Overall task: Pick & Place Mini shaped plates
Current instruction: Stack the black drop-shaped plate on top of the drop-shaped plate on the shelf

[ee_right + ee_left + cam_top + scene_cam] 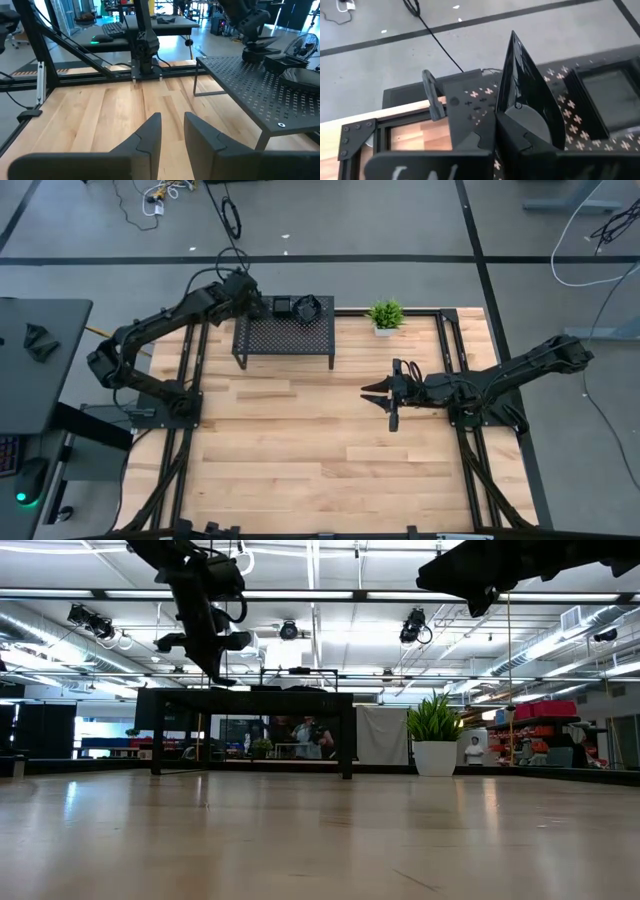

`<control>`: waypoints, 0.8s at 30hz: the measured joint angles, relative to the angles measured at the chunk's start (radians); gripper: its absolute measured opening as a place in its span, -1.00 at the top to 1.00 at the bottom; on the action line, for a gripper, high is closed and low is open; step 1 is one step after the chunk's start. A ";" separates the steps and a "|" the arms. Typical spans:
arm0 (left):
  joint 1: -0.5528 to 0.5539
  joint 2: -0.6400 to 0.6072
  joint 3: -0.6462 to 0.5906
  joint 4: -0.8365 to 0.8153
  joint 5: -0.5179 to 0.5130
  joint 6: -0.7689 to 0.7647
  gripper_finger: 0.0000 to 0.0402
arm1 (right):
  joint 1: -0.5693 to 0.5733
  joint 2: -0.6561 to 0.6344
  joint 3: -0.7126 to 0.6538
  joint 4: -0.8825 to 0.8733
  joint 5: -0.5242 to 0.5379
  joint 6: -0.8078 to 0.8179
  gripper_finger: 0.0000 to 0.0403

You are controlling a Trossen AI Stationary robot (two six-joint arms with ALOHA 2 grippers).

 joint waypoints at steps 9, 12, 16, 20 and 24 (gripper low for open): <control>-0.005 0.009 0.000 -0.017 0.016 0.031 0.93 | 0.000 0.000 0.000 0.000 0.000 0.002 0.57; -0.006 0.009 0.000 -0.021 0.016 0.027 0.93 | 0.000 0.000 0.000 0.003 0.000 0.003 0.57; -0.006 0.009 0.000 -0.030 0.015 0.027 0.90 | 0.000 0.000 0.000 0.007 0.000 0.003 0.57; -0.005 0.009 0.000 -0.037 0.016 0.027 0.84 | 0.000 0.000 0.000 0.008 0.000 0.003 0.57; -0.005 0.009 0.000 -0.037 0.015 0.032 0.76 | 0.000 0.000 0.000 0.008 0.000 0.003 0.57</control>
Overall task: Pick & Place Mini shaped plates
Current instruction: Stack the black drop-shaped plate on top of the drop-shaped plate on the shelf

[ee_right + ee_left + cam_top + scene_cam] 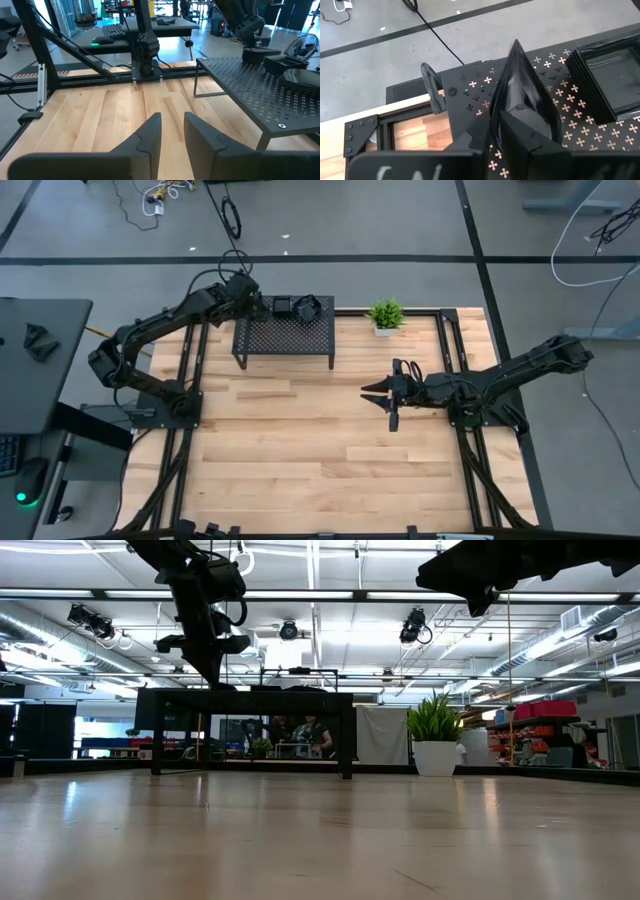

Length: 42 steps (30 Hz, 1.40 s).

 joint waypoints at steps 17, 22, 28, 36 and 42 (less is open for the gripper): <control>-0.020 0.001 0.000 0.036 -0.099 0.097 0.82 | 0.000 0.000 0.000 0.000 0.000 0.004 0.57; -0.088 -0.013 0.000 0.067 -0.071 0.210 0.95 | 0.000 0.000 0.000 0.006 0.000 -0.003 0.57; -0.073 -0.013 0.000 0.013 -0.078 0.111 0.97 | 0.000 0.000 0.000 0.022 0.000 -0.019 0.57; 0.013 -0.003 -0.001 0.013 -0.018 0.040 0.97 | 0.000 0.000 0.000 0.022 0.000 0.003 0.57; 0.010 -0.003 -0.001 0.021 -0.028 0.037 0.98 | 0.001 0.000 0.000 0.023 0.000 0.004 0.57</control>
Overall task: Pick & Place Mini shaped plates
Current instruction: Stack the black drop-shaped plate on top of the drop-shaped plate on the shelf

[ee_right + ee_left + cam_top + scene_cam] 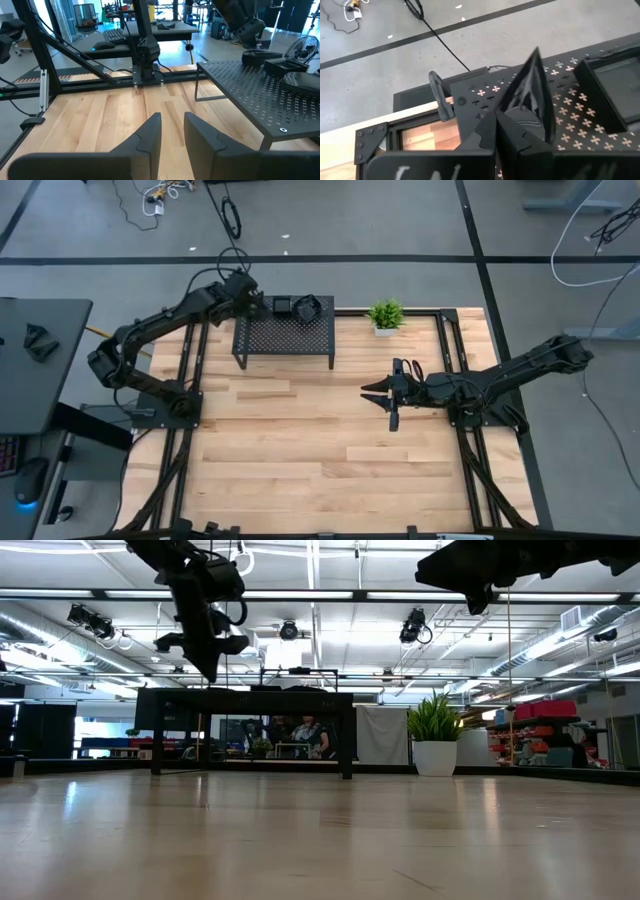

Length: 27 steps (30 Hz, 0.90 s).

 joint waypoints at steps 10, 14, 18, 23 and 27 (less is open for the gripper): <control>0.063 -0.010 -0.009 -0.125 -0.061 -0.050 0.97 | 0.000 0.000 0.000 0.000 0.000 0.000 0.57; 0.079 -0.007 -0.079 -0.051 -0.044 -0.045 0.98 | 0.000 0.000 0.000 0.000 0.000 0.000 0.57; 0.078 -0.007 -0.126 0.043 0.037 -0.015 0.95 | 0.002 0.000 0.000 0.000 0.000 0.000 0.57; 0.045 -0.007 -0.129 0.074 0.069 -0.011 0.96 | 0.002 0.000 0.000 0.001 0.000 0.000 0.57; 0.028 -0.007 -0.129 0.071 0.086 -0.009 0.98 | 0.002 0.000 0.000 0.000 0.000 0.000 0.57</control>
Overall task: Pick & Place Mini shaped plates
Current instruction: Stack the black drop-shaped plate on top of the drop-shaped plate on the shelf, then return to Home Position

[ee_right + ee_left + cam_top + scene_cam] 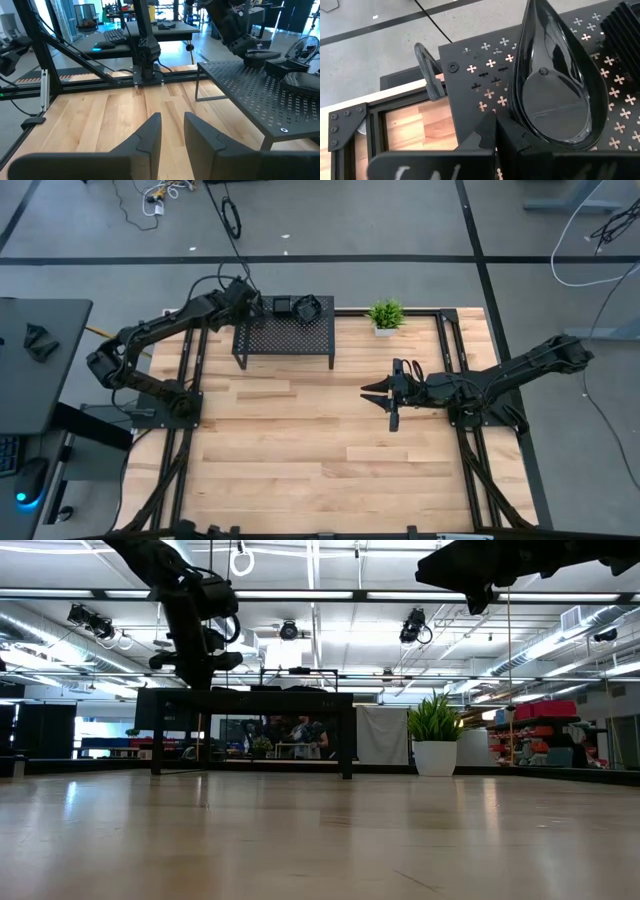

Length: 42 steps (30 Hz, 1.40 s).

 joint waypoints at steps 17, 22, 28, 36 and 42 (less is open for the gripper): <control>-0.118 -0.275 0.000 -0.196 -0.015 0.016 0.94 | -0.001 -0.036 0.000 -0.090 -0.058 0.044 0.57; -0.333 -0.407 0.000 -0.169 -0.028 -0.027 0.97 | -0.024 -0.179 0.000 -0.276 -0.201 0.106 0.57; -0.646 -0.432 0.001 -0.116 -0.220 -0.115 0.94 | -0.037 -0.380 -0.057 -0.329 -0.420 0.112 0.63; -0.894 -0.360 0.001 -0.115 -0.466 -0.220 0.94 | -0.139 -0.557 -0.274 -0.138 -0.378 0.156 0.88; -0.937 -0.314 0.001 -0.120 -0.496 -0.277 0.95 | -0.237 -0.662 -0.326 -0.142 -0.406 0.129 0.97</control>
